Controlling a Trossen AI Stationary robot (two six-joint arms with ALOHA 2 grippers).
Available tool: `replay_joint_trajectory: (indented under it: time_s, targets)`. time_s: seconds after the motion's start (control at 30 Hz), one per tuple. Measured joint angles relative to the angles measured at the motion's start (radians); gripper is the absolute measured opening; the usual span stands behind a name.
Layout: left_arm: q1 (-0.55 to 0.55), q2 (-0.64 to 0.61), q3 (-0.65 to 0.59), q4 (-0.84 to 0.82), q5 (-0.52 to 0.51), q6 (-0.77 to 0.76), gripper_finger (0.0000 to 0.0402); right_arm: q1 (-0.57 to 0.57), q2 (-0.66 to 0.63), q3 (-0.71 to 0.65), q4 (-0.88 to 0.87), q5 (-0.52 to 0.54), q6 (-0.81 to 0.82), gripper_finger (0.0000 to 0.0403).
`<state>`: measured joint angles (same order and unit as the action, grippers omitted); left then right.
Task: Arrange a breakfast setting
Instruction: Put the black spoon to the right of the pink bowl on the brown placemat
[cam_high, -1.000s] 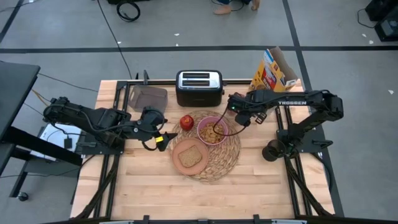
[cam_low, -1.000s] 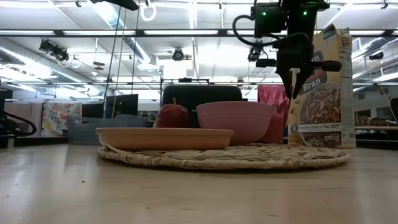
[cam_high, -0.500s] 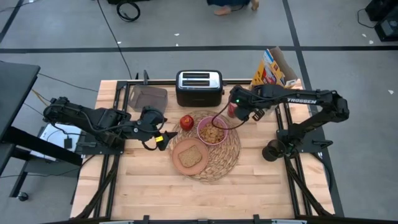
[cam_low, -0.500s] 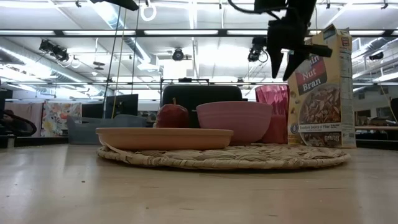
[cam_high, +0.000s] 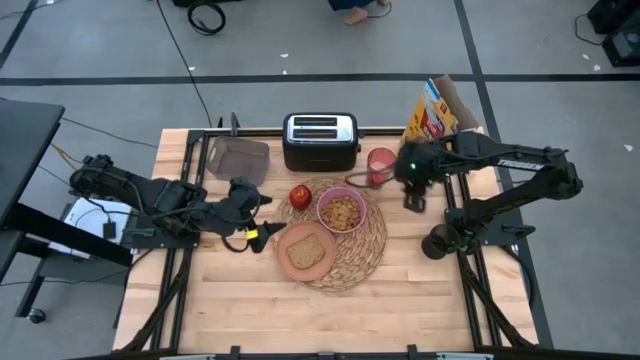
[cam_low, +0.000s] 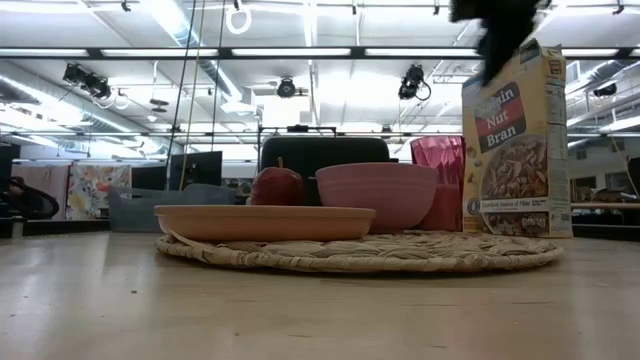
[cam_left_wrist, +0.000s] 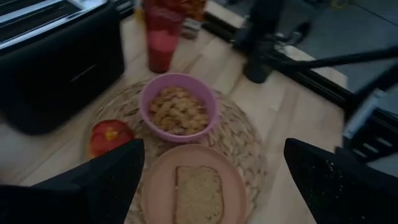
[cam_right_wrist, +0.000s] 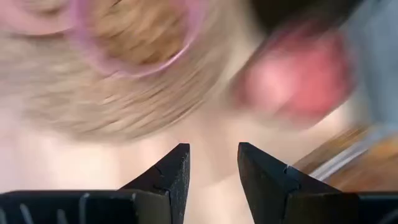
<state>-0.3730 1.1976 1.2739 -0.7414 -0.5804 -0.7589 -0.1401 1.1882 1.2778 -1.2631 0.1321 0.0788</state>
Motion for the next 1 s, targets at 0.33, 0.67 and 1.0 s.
replay_joint_trajectory:
  time_s: [0.33, 0.67, 1.0]
  targets:
    - [-0.031, 0.000, 0.001, 0.097, -0.002, 0.086, 0.0389, 0.313, -0.005, -0.053, -0.282, -0.431, 0.693, 0.0131]
    - [-0.089, 0.000, 0.001, 0.108, -0.001, 0.100, 0.0389, 0.577, -0.051, -0.089, -0.309, -0.427, 1.508, 0.0131]
    - [-0.145, 0.000, 0.001, 0.107, -0.002, 0.101, 0.0389, 0.800, -0.190, -0.192, -0.307, -0.387, 1.910, 0.0130]
